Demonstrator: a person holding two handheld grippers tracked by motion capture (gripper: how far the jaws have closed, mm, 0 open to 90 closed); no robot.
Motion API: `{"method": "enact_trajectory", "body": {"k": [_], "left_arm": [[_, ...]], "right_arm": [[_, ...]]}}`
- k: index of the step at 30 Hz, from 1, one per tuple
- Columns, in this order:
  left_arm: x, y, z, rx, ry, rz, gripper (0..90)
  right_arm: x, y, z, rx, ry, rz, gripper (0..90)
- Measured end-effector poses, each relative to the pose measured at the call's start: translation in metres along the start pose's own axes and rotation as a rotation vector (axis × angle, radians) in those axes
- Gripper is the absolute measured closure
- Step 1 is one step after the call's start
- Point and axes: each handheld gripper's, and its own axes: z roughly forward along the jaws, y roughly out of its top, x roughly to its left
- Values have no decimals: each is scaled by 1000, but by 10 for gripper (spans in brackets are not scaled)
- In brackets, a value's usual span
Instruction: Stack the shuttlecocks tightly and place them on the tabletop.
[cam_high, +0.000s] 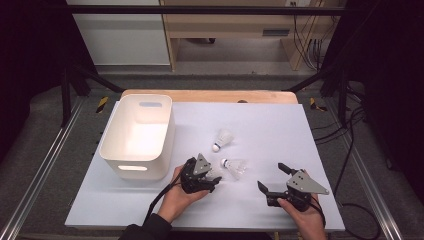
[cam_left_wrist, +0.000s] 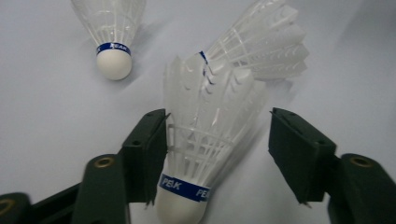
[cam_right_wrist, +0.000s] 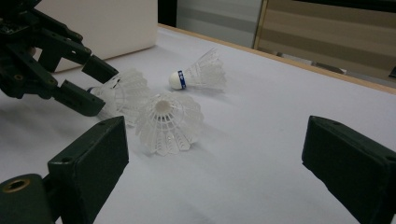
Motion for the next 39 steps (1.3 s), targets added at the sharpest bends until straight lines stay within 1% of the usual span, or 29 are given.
{"method": "enact_trajectory", "body": {"k": [3, 5, 7, 9, 10, 11, 13, 14, 15, 16, 17, 18, 19, 20, 21, 22, 23, 25, 29, 30, 32, 33, 36, 39], "left_arm": [[0, 0, -1, -3, 2, 5, 475], [-2, 1, -3, -12, -15, 14, 559], [-6, 0, -7, -18, -36, 33, 565], [-8, 0, -10, -22, -46, 47, 562], [-9, -1, -10, -16, -50, 56, 549], [-9, -1, -10, -4, -49, 62, 507], [-6, -3, -6, 28, -37, 71, 460], [-4, -4, -3, 50, -31, 73, 450], [-3, -4, -1, 64, -36, 64, 459], [-2, -4, 2, 72, -39, 64, 461], [-1, -4, 3, 83, -32, 72, 459], [-1, -5, 4, 89, -21, 81, 474], [-1, -5, 4, 89, -6, 92, 532], [-1, -5, 4, 95, -4, 101, 542], [-1, -5, 4, 105, -2, 124, 544], [-2, -6, 4, 109, 12, 147, 557], [-2, -6, 3, 111, 16, 151, 589], [-2, -6, 2, 105, 15, 150, 625], [-3, -8, -6, 104, 14, 172, 647], [-3, -10, -9, 106, 21, 185, 647], [-2, -15, -17, 112, 20, 200, 648], [-3, -17, -20, 113, 15, 208, 648], [-3, -24, -31, 124, 3, 259, 648], [-2, -28, -36, 127, -33, 291, 644]], "right_arm": [[1, 0, 0, 4, 2, -5, 71], [2, 0, 0, 6, 1, -8, 71], [2, 0, 0, 4, 2, -7, 71], [2, 0, 0, 7, 1, -7, 72], [2, 0, 0, 8, 2, -7, 72], [2, 0, 0, 8, 1, -8, 71], [2, 0, 1, 9, 5, -12, 72], [2, 0, 1, 11, 6, -11, 72], [3, 0, 1, 12, 7, -12, 72], [3, 0, 1, 13, 7, -12, 72], [3, 0, 1, 13, 7, -13, 72], [3, 0, 1, 13, 7, -13, 73], [2, 0, 1, 12, 6, -12, 73], [2, 0, 1, 12, 6, -12, 73], [2, 0, 0, 12, 5, -11, 73], [2, 0, 0, 11, 6, -11, 73], [2, 0, 0, 11, 5, -10, 74], [2, 0, 0, 12, 6, -10, 74], [2, 0, 0, 11, 7, -12, 74], [2, 0, 0, 11, 6, -12, 74], [2, 0, 0, 11, 6, -11, 74], [3, 0, 1, 12, 7, -12, 74], [4, 0, 1, 16, 9, -13, 74], [5, 0, 2, 18, 10, -15, 74]]}}
